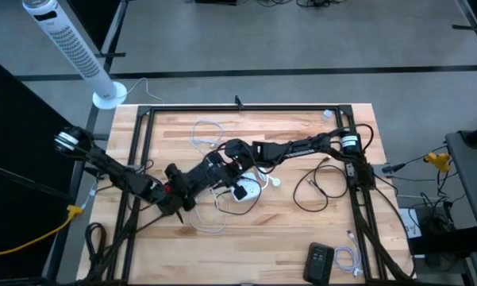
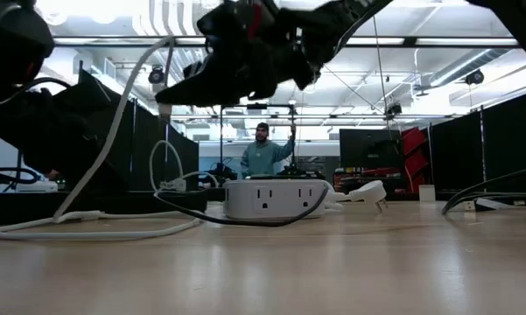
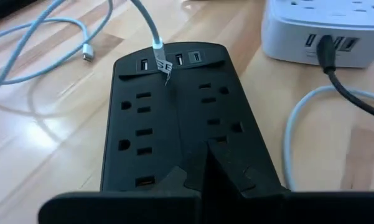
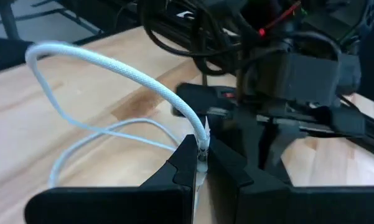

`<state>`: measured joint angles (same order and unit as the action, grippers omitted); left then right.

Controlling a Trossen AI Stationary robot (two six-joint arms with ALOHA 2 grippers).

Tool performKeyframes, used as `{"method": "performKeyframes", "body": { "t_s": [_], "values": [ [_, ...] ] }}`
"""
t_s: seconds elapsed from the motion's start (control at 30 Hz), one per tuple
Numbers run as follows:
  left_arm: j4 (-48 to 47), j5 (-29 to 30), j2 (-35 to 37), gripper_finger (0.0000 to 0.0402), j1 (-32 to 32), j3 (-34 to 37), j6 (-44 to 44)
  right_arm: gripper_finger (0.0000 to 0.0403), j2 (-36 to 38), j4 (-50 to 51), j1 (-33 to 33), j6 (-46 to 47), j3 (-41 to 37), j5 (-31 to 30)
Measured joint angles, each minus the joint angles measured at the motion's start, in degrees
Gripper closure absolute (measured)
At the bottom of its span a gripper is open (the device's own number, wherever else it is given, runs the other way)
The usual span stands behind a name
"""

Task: Insert USB
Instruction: Insert the left white charger cable into the top black outlet extension

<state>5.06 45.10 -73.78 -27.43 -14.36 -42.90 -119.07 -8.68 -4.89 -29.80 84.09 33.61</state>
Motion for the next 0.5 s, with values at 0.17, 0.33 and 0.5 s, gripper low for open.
{"method": "performKeyframes", "body": {
  "t_s": [0.17, 0.33, 0.5],
  "values": [
    [1.17, -2.07, -0.56, 0.0401, -2.52, 0.15, 0.43, 0.0391, -2.74, -0.14, -2.93, -0.10, -0.07, 5.19],
    [3.87, -1.97, -2.85, 0.0401, -6.02, 0.13, 0.47, 0.0391, -4.89, -2.23, -6.48, 1.33, -0.04, 9.11],
    [5.99, -1.31, -4.76, 0.0401, -6.40, 0.12, 0.45, 0.0391, -7.77, -3.28, -8.29, 2.27, -0.07, 12.91]
  ]
}}
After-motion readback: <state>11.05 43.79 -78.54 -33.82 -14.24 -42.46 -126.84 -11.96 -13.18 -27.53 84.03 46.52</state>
